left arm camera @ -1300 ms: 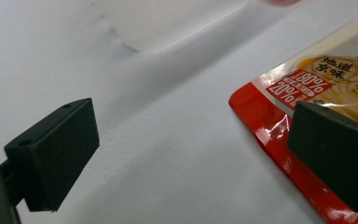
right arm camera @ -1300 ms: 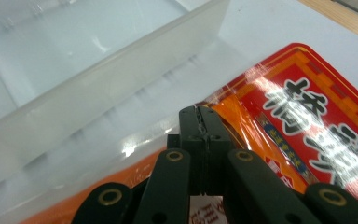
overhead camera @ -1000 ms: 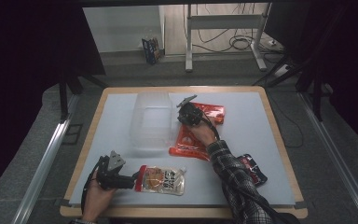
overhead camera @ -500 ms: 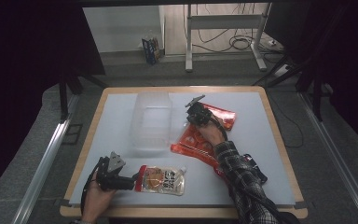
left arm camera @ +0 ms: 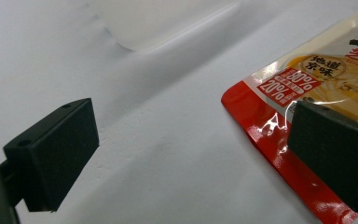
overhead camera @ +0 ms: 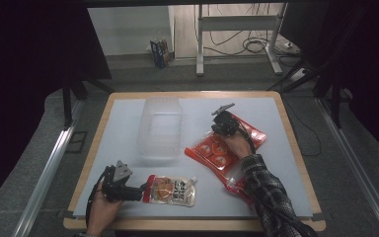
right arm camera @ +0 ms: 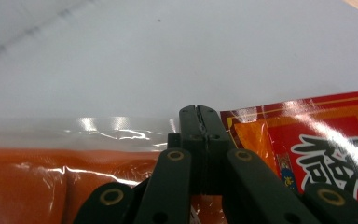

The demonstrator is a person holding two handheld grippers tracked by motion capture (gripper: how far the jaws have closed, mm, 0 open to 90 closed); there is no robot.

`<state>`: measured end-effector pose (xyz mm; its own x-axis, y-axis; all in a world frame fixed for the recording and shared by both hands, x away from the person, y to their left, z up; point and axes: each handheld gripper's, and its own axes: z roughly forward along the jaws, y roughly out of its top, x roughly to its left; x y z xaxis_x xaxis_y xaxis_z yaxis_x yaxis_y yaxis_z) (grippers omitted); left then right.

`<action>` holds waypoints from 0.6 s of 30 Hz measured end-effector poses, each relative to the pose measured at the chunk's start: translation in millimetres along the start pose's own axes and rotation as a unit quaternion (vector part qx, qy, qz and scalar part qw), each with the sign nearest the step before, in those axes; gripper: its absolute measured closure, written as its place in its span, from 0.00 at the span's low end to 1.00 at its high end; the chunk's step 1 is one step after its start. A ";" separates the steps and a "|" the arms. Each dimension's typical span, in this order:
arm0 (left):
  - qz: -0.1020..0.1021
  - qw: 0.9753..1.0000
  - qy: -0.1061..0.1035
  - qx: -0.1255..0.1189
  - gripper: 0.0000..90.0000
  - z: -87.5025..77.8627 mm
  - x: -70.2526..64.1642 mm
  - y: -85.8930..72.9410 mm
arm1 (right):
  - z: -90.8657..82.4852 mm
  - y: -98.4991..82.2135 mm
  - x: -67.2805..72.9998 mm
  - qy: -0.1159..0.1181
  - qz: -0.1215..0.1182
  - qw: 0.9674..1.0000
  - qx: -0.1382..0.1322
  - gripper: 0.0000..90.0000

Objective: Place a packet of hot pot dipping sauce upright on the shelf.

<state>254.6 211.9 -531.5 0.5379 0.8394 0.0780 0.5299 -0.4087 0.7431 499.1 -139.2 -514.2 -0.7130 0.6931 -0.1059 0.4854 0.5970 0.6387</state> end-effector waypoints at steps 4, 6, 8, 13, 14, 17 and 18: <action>-0.001 1.000 -0.001 0.000 0.02 0.0 0.0 0.1 | -6.3 -6.9 -3.2 -0.004 0.007 1.000 0.000 0.99; -0.001 1.000 -0.001 0.000 0.02 0.1 -0.3 0.2 | -10.6 -12.2 -5.7 -0.005 0.012 1.000 -0.001 0.99; 0.000 1.000 -0.001 0.000 0.02 0.3 -0.6 0.3 | -16.4 -18.9 -9.4 -0.009 0.016 1.000 -0.001 0.99; 0.000 1.000 -0.002 0.000 0.02 0.5 -0.8 0.4 | -23.8 -27.1 -13.3 -0.013 0.022 1.000 0.000 0.99; -0.001 1.000 -0.002 0.000 0.02 0.5 -0.9 0.5 | -28.0 -31.5 -15.2 -0.015 0.028 1.000 0.000 0.99; -0.001 1.000 -0.003 0.000 0.02 0.6 -1.3 0.6 | -32.3 -36.0 -16.7 -0.019 0.033 0.999 0.001 0.99; 0.000 1.000 -0.003 0.000 0.02 0.7 -1.5 0.7 | -37.0 -40.8 -18.1 -0.024 0.034 0.999 0.002 0.99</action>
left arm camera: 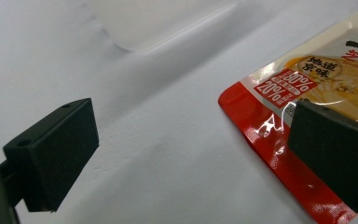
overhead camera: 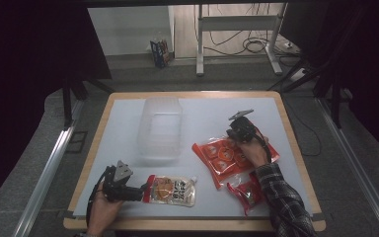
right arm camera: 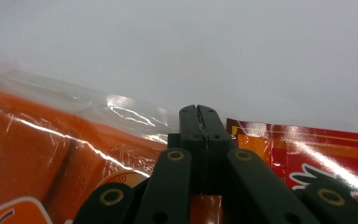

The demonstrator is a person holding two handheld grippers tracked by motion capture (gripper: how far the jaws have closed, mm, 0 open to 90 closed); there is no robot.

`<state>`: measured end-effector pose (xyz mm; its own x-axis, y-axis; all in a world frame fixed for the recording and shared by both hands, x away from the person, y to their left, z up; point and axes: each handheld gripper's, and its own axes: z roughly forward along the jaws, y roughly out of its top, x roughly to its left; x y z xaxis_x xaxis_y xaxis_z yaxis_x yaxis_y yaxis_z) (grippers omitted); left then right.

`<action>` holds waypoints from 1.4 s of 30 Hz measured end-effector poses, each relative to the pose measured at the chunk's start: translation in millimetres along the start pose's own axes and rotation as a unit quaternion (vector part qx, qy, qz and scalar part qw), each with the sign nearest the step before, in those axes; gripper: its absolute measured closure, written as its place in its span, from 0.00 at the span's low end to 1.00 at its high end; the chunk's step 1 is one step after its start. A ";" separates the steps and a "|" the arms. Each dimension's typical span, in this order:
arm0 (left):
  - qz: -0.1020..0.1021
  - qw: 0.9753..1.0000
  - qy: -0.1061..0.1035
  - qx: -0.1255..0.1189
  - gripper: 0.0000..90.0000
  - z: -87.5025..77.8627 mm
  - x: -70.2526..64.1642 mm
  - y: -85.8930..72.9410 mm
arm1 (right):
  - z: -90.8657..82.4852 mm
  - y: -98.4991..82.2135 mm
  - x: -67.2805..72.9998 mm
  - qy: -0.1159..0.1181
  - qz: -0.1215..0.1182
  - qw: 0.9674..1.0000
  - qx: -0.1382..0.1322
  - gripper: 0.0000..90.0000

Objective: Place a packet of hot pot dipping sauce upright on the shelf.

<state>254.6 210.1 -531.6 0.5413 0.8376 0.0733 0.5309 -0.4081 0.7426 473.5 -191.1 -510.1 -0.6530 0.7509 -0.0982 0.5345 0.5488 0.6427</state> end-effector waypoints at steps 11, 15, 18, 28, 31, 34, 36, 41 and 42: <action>0.001 1.000 -0.002 -0.001 0.02 0.4 -1.0 0.7 | -20.5 -11.7 -8.5 -0.005 0.006 1.000 0.009 0.94; 0.001 1.000 -0.001 0.000 0.02 0.7 -0.6 0.7 | -31.8 -13.5 -7.7 0.001 -0.001 1.000 0.003 0.79; 0.003 1.000 -0.002 0.000 0.02 0.6 -1.5 0.9 | -38.5 -16.4 -9.8 0.002 -0.003 1.000 0.002 0.72; 0.005 1.000 -0.003 0.001 0.02 0.9 -2.7 1.2 | -76.7 -38.3 -25.1 0.007 0.022 1.000 -0.001 0.42; 0.005 1.000 -0.003 0.001 0.02 1.1 -2.9 1.2 | -90.2 -48.5 -31.3 -0.005 0.031 0.999 -0.009 0.35; 0.006 1.000 -0.003 0.001 0.02 1.1 -3.2 1.4 | -102.5 -61.2 -38.1 -0.014 0.047 0.999 -0.015 0.28; 0.007 1.000 -0.003 0.001 0.02 1.3 -3.5 1.5 | -104.5 -64.4 -39.5 -0.015 0.050 0.998 -0.016 0.26; 0.011 1.000 -0.003 0.001 0.02 2.1 -4.6 2.1 | -110.3 -84.7 -46.1 -0.021 0.070 0.997 -0.007 0.20; 0.013 1.000 -0.004 0.002 0.02 2.4 -4.8 2.2 | -110.6 -91.5 -48.5 -0.016 0.075 0.997 -0.003 0.20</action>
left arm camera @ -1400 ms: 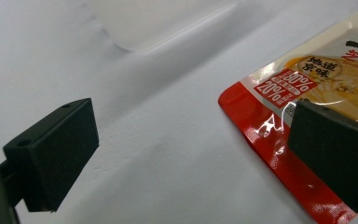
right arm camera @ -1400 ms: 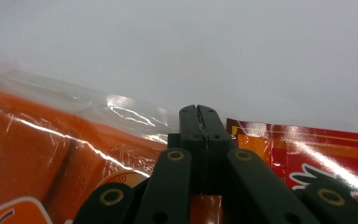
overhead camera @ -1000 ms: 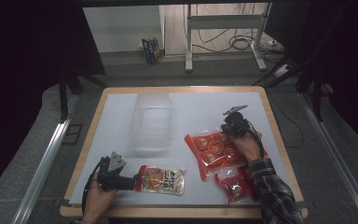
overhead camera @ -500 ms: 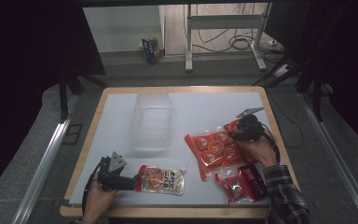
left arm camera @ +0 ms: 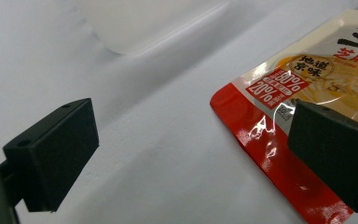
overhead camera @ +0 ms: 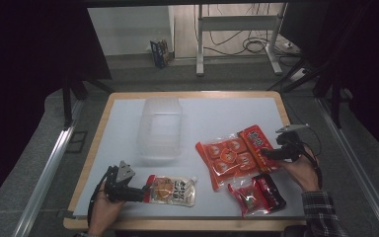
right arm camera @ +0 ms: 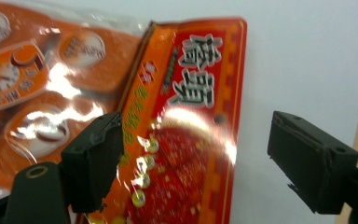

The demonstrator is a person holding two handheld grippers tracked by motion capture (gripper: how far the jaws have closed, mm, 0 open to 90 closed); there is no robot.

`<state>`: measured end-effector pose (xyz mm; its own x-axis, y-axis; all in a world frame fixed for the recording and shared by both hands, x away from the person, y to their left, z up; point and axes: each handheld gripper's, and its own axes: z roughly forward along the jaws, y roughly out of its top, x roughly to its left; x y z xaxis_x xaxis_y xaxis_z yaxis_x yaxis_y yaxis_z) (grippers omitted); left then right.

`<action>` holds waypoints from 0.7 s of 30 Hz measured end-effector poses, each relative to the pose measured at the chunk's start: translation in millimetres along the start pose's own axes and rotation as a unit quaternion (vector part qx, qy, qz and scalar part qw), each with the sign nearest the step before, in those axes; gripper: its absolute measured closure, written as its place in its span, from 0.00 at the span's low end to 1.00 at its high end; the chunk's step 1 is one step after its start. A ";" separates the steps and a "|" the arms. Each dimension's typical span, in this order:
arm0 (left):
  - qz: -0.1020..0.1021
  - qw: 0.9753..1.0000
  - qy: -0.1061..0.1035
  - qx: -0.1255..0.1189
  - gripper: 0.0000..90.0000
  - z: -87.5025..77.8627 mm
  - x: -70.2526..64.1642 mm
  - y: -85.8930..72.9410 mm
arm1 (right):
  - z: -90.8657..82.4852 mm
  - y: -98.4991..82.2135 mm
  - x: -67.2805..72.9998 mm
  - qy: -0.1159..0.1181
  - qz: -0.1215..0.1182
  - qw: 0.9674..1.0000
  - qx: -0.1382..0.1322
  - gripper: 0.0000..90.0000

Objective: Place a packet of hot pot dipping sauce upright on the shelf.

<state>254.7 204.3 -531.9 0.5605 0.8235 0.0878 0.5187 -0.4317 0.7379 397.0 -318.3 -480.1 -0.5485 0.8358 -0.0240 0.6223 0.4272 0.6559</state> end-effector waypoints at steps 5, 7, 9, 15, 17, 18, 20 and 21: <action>0.005 1.000 0.000 0.002 0.02 0.7 -0.7 0.4 | 2.0 -6.4 -3.4 0.014 0.007 1.000 0.007 0.21; 0.005 1.000 0.000 0.002 0.02 0.7 -0.7 0.4 | 5.0 -8.9 -5.5 0.022 0.014 1.000 0.015 0.24; 0.006 1.000 0.000 0.002 0.02 0.6 -0.7 0.3 | 7.6 -10.6 -7.1 0.031 0.022 0.999 0.022 0.25; 0.007 1.000 0.000 0.002 0.02 1.0 -1.0 0.4 | 13.7 -13.5 -8.6 0.052 0.029 0.997 0.040 0.32; 0.008 1.000 0.000 0.002 0.02 1.1 -1.2 0.5 | 9.4 -12.7 -9.5 0.069 0.035 0.996 0.032 0.41; 0.008 1.000 -0.001 0.003 0.02 1.2 -1.3 0.5 | 9.4 -12.7 -9.5 0.069 0.035 0.996 0.032 0.41; 0.008 1.000 0.000 0.003 0.02 1.5 -1.5 0.5 | 4.9 -9.9 -8.7 0.093 0.039 0.995 0.019 0.47; 0.009 1.000 0.000 0.003 0.02 1.6 -1.6 0.5 | 4.9 -9.9 -8.7 0.093 0.039 0.995 0.019 0.47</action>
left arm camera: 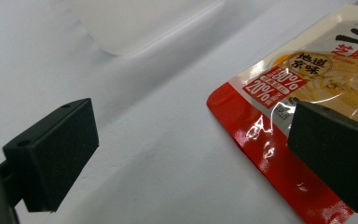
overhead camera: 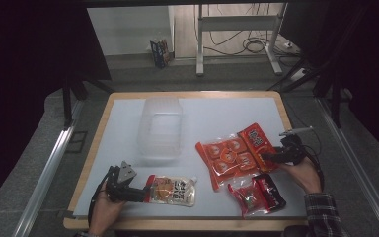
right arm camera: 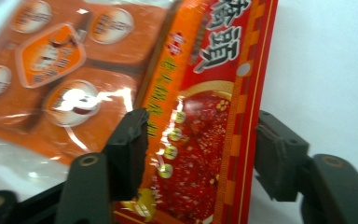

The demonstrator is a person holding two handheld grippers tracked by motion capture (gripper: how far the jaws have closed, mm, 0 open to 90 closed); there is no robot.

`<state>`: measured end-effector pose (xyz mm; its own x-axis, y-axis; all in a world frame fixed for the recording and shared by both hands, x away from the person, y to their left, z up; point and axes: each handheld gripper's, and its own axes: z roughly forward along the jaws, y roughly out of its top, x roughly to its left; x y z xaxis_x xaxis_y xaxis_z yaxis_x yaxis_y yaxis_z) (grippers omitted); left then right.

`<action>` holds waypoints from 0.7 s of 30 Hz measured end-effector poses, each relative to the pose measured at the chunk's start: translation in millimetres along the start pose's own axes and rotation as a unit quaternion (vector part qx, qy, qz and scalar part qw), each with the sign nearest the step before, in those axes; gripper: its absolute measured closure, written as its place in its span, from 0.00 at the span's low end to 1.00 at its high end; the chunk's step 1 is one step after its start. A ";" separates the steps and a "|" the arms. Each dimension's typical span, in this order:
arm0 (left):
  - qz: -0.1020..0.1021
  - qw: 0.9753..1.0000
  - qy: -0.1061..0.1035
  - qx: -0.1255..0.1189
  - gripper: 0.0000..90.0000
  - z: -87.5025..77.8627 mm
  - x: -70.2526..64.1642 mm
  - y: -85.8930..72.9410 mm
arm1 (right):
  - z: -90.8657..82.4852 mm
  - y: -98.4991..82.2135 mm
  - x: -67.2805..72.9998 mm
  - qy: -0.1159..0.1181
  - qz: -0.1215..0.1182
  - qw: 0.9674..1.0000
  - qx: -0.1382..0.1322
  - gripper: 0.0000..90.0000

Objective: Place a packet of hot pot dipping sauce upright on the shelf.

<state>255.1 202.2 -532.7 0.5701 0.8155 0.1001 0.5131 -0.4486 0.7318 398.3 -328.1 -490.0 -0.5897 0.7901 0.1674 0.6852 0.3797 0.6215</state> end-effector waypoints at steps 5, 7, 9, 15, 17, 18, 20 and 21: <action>0.002 1.000 0.001 0.001 0.02 -0.1 -0.2 0.3 | 5.1 3.7 7.3 0.012 -0.014 1.000 0.009 0.56; 0.000 1.000 0.001 -0.001 0.02 0.3 -0.6 0.3 | 9.5 5.9 10.2 0.013 -0.019 1.000 0.014 0.61; 0.002 1.000 0.001 0.002 0.02 0.6 -1.0 0.4 | 15.8 9.4 14.4 0.008 -0.027 0.999 0.021 0.68; 0.003 1.000 0.001 0.001 0.02 0.7 -1.2 0.5 | 30.4 17.8 17.6 -0.027 -0.040 0.998 0.040 0.82; 0.004 1.000 0.001 0.002 0.02 0.9 -1.2 0.5 | 34.2 20.1 14.7 -0.026 -0.033 0.998 0.039 0.85; 0.004 1.000 0.001 0.002 0.02 1.1 -1.3 0.5 | 35.8 21.0 13.4 -0.023 -0.029 0.999 0.038 0.85; 0.005 1.000 0.002 0.002 0.02 1.4 -1.7 0.6 | 39.0 22.8 10.6 -0.017 -0.011 0.999 0.034 0.85; 0.004 1.000 0.001 0.002 0.02 1.4 -1.8 0.7 | 39.7 23.2 9.1 -0.015 -0.003 0.999 0.033 0.85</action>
<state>255.3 199.9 -533.3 0.5729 0.8124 0.1084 0.5106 -0.4572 0.7282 425.8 -293.0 -504.4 -0.5825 0.8006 0.1404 0.7083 0.4152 0.5709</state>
